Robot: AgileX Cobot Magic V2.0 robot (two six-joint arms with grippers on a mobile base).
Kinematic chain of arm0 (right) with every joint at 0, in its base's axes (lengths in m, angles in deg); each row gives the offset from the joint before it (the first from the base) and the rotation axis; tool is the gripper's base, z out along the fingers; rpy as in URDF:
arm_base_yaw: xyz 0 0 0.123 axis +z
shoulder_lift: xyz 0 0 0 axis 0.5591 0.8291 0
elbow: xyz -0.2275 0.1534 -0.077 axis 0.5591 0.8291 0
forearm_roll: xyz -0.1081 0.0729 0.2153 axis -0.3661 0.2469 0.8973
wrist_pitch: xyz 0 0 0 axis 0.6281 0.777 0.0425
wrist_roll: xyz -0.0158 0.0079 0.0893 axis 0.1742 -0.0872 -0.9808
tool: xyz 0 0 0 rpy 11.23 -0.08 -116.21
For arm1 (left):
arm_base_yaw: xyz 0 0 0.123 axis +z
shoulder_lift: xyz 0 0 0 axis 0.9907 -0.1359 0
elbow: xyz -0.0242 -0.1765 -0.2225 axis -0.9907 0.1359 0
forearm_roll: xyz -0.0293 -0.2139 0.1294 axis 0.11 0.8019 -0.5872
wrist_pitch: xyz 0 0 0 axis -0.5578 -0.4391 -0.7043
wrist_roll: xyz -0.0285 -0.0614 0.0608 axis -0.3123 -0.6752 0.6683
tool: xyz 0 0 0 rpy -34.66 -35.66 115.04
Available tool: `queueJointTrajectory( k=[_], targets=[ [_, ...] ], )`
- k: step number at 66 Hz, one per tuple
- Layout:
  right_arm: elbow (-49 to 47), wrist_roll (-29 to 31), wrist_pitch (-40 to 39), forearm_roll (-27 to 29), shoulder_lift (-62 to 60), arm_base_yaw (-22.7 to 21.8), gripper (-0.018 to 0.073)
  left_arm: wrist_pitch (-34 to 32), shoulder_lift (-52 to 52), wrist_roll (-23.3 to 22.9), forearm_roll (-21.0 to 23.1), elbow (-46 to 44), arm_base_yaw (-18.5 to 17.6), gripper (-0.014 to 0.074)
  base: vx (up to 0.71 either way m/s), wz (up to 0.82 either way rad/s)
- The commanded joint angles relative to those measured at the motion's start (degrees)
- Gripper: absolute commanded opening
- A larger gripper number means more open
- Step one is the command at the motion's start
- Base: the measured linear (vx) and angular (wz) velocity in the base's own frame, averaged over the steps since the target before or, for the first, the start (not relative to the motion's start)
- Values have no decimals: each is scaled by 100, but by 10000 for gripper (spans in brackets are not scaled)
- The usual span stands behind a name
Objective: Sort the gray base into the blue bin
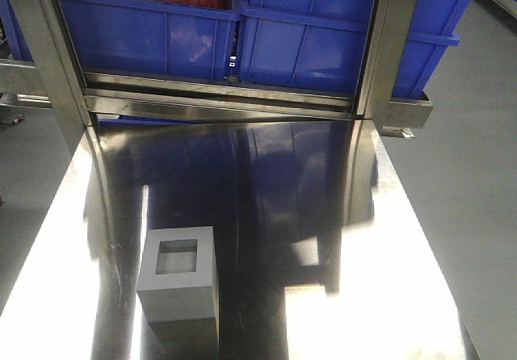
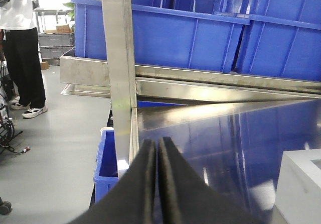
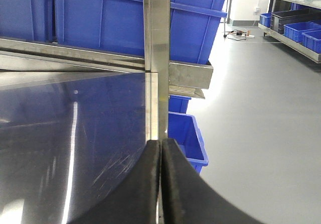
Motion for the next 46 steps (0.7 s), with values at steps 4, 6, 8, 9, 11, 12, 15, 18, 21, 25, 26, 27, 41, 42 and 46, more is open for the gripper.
queueJointTrajectory(
  k=[4,6,8,9,11,12,15,18,21,25,26,27,41,42,46],
  targets=[
    [83,31,-423,-35,-66,-26,-9,-408,88,-38,6,164,-42,-6,0,0],
    [83,31,-423,-35,-66,-26,-9,-408,88,-38,6,164,-42,-6,0,0],
    [83,31,-423,-35,-66,-26,-9,-408,88,-38,6,164,-42,-6,0,0],
    [83,31,-423,-35,-66,-26,-9,-408,88,-38,6,164,-42,-6,0,0],
    [83,31,-423,-35,-66,-26,-9,-408,88,-38,6,164,-42,-6,0,0],
    [83,31,-423,-35,-66,-26,-9,-408,88,-38,6,164,-42,-6,0,0],
    [83,31,-423,-35,-66,-26,-9,-408,88,-38,6,164,-42,-6,0,0],
    [83,31,-423,-35,-66,-26,-9,-408,88,-38,6,164,-42,-6,0,0],
    [83,31,-423,-35,-66,-26,-9,-408,88,-38,6,164,-42,-6,0,0],
    [83,31,-423,-35,-66,-26,-9,-408,88,-38,6,164,-42,-6,0,0],
    [83,31,-423,-35,-66,-26,-9,-408,88,-38,6,164,-42,-6,0,0],
    [83,31,-423,-35,-66,-26,-9,-408,88,-38,6,164,-42,-6,0,0],
    [83,31,-423,-35,-66,-26,-9,-577,88,-38,6,152,-42,-6,0,0],
    [83,31,-423,-35,-66,-26,-9,-596,88,-38,6,134,-42,-6,0,0],
    [83,31,-423,-35,-66,-26,-9,-683,88,-38,6,67,-42,-6,0,0]
  ],
)
